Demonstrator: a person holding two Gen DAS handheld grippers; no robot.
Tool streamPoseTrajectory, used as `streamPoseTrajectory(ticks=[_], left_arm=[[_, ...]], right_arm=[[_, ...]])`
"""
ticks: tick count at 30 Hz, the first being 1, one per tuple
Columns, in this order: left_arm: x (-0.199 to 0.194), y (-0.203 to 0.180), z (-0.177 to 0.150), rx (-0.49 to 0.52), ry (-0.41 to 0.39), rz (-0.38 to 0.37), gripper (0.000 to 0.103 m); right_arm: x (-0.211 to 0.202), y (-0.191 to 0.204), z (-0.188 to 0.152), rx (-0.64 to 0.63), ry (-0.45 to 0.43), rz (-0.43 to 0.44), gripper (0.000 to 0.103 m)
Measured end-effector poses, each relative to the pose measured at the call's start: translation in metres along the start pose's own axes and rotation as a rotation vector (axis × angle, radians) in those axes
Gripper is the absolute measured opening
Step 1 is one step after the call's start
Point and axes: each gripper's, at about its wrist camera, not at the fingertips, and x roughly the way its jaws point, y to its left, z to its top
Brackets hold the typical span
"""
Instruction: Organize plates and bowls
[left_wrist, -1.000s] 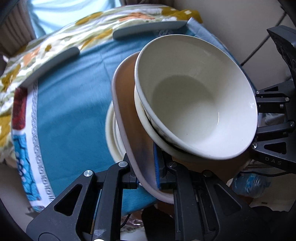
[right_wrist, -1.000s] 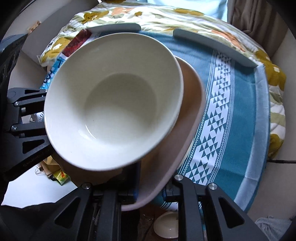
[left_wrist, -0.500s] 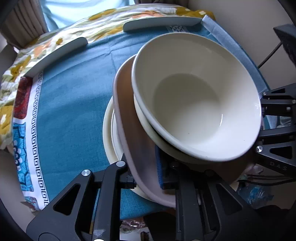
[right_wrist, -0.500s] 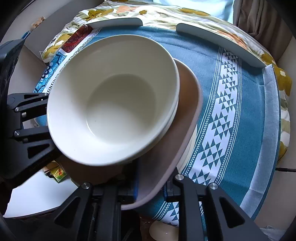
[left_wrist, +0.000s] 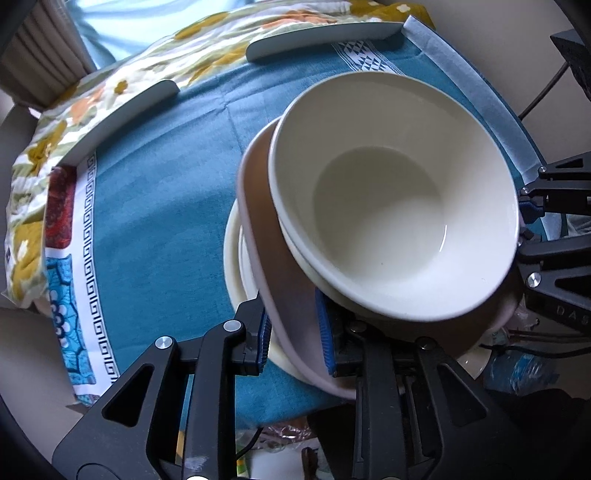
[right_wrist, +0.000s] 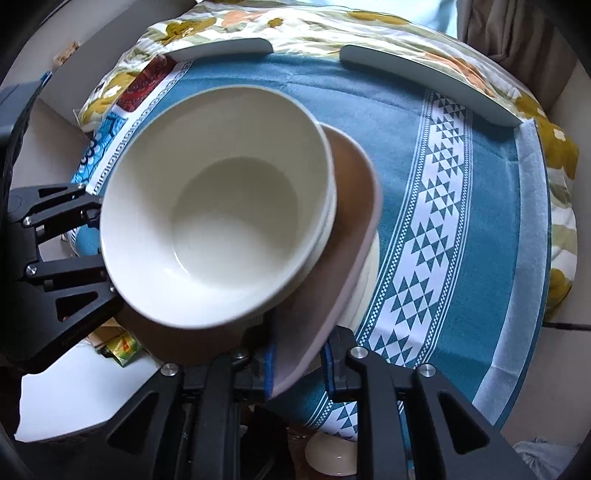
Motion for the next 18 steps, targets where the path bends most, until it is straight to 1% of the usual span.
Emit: streamPoseTrajectory(ticks=[4, 7, 9, 11, 12, 13, 15, 18], left_arm=[[-0.011, 0.002, 0.0, 0.002, -0.005, 0.007, 0.027], [-0.023, 0.002, -0.001, 0.006, -0.016, 0.015, 0.029], [-0.03, 0.002, -0.002, 0.006, -0.017, 0.029, 0.029], [-0.039, 0.002, -0.004, 0.0, -0.021, 0.024, 0.031], [-0.045, 0.002, -0.006, -0.005, -0.026, 0.019, 0.034], [-0.052, 0.002, -0.007, -0.008, -0.033, 0.024, 0.038], [-0.065, 0.001, -0.011, -0.016, -0.055, 0.032, 0.042], [-0.089, 0.001, -0.017, -0.043, -0.099, 0.023, 0.042]], right_arm=[[-0.012, -0.002, -0.001, 0.007, -0.013, -0.022, 0.018], [-0.024, -0.004, -0.004, 0.018, -0.026, -0.032, 0.019], [-0.032, -0.005, -0.007, 0.027, -0.032, -0.033, 0.018], [-0.043, -0.005, -0.011, 0.045, -0.043, -0.027, 0.018], [-0.049, -0.004, -0.013, 0.048, -0.052, -0.02, 0.019], [-0.056, -0.003, -0.016, 0.049, -0.063, -0.013, 0.019], [-0.066, 0.002, -0.018, 0.037, -0.082, -0.016, 0.018], [-0.089, 0.013, -0.024, 0.012, -0.137, -0.035, 0.018]])
